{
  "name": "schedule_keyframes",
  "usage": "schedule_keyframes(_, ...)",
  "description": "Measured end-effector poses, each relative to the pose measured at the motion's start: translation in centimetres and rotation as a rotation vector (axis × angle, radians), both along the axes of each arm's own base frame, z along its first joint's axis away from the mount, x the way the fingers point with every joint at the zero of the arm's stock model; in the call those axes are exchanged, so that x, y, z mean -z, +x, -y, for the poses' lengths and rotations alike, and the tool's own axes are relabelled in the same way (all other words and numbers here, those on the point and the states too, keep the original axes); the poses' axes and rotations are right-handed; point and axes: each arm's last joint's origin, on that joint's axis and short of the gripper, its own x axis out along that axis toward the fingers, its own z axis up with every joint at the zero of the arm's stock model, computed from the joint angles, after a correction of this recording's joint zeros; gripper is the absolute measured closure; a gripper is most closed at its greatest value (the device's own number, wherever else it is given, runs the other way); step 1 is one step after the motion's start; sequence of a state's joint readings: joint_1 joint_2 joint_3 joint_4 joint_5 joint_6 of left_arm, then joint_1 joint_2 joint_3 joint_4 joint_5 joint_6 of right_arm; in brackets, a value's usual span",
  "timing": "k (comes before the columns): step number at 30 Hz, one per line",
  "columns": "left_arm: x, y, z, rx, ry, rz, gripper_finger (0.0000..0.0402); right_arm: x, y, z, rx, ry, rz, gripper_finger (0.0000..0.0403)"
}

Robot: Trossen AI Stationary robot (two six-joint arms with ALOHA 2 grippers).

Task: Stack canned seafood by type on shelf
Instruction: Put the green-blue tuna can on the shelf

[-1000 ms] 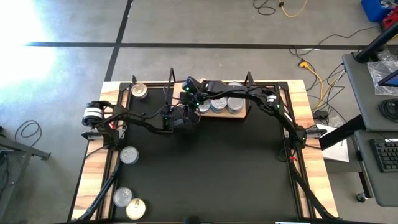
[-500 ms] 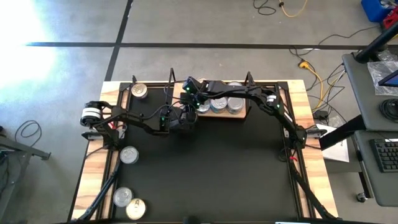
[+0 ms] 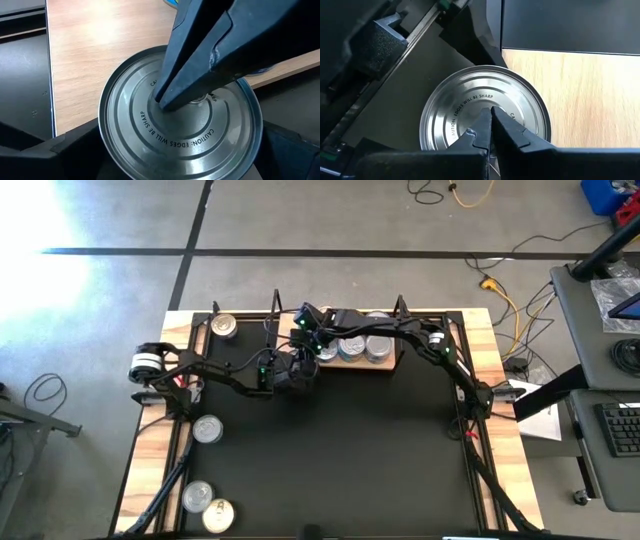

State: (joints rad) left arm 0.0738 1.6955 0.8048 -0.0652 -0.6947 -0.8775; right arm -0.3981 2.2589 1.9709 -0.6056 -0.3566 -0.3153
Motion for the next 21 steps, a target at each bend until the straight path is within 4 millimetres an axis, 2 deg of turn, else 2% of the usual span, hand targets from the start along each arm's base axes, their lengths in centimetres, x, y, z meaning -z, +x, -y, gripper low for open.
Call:
schedule_keyframes(6, -0.12, -0.20, 0.03, -0.017, -0.005, -0.018, 0.0006, -0.03, 0.06, 0.03, 0.000, -0.004, 0.007, 0.0394)
schedule_keyframes(11, -0.45, 0.05, -0.01, 0.002, 0.002, -0.035, 0.0039, -0.01, 0.03, 0.05, -0.005, -0.012, 0.005, 0.0394)
schedule_keyframes(14, -0.45, 0.06, 0.00, 0.003, -0.001, -0.034, 0.0036, -0.01, 0.02, 0.07, -0.004, -0.013, 0.004, 0.0394)
schedule_keyframes(17, -0.43, 0.04, -0.01, 0.004, -0.009, -0.034, 0.0013, 0.00, 0.01, 0.09, -0.003, -0.013, 0.003, 0.0394)
schedule_keyframes(21, -0.45, 0.01, -0.01, 0.010, -0.018, -0.037, 0.0021, 0.01, 0.00, 0.10, 0.000, -0.016, 0.001, 0.0394)
